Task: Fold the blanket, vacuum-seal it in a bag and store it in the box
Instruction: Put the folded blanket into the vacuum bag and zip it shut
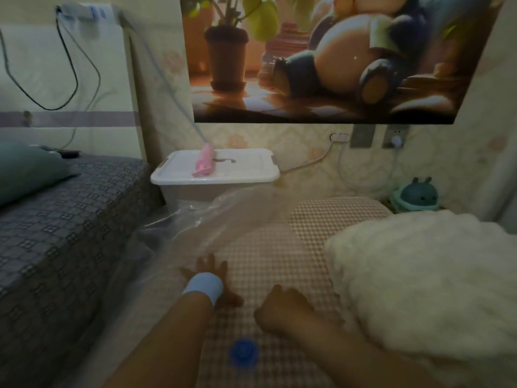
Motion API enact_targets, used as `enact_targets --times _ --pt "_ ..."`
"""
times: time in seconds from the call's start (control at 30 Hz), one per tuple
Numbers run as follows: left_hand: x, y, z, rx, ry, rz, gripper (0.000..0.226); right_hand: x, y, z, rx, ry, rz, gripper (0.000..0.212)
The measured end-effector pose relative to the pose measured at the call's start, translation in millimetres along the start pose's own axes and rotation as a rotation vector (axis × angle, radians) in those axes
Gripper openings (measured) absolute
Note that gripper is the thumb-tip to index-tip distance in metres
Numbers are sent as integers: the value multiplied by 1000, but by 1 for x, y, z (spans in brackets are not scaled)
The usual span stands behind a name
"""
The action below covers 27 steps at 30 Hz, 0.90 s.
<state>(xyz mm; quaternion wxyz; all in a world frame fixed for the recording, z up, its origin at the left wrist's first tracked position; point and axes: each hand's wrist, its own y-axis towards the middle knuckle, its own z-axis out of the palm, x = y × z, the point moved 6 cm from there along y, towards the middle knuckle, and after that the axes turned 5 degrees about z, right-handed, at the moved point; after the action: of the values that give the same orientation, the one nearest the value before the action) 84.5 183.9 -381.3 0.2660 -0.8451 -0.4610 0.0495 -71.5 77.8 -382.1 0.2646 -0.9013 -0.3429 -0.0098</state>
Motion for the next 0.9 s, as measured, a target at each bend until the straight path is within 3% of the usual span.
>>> enact_targets --times 0.13,0.23,0.3,0.37,0.43,0.5,0.6,0.67,0.77,0.83,0.9 --pt "-7 -17 -19 -226 21 68 99 -9 14 11 54 53 -67 96" --pt "-22 -50 -36 -432 -33 255 58 -9 23 -1 2 59 -143 99" --pt "-31 -73 -34 -366 -167 328 35 -11 26 -6 -14 95 -179 103" --pt "-46 -93 -12 -108 -238 382 40 -13 17 -11 -37 169 -250 105" --pt "-57 -110 16 97 -129 396 65 -17 0 -14 -80 160 -336 98" --pt "-59 -117 36 96 -2 377 85 -21 -22 -14 -110 58 -417 81" --pt "-60 -131 47 -37 74 365 93 -33 -68 -11 -146 -26 -531 58" --pt "-60 -140 49 -115 119 357 99 -42 -94 -5 -117 -93 -581 55" --pt "-64 -161 46 -216 101 347 88 -62 -123 9 39 -195 -567 87" --pt "-70 -177 41 -256 39 363 63 -77 -134 22 170 -276 -482 110" --pt "-79 -194 43 -192 -74 396 40 -87 -140 34 176 -352 -455 119"
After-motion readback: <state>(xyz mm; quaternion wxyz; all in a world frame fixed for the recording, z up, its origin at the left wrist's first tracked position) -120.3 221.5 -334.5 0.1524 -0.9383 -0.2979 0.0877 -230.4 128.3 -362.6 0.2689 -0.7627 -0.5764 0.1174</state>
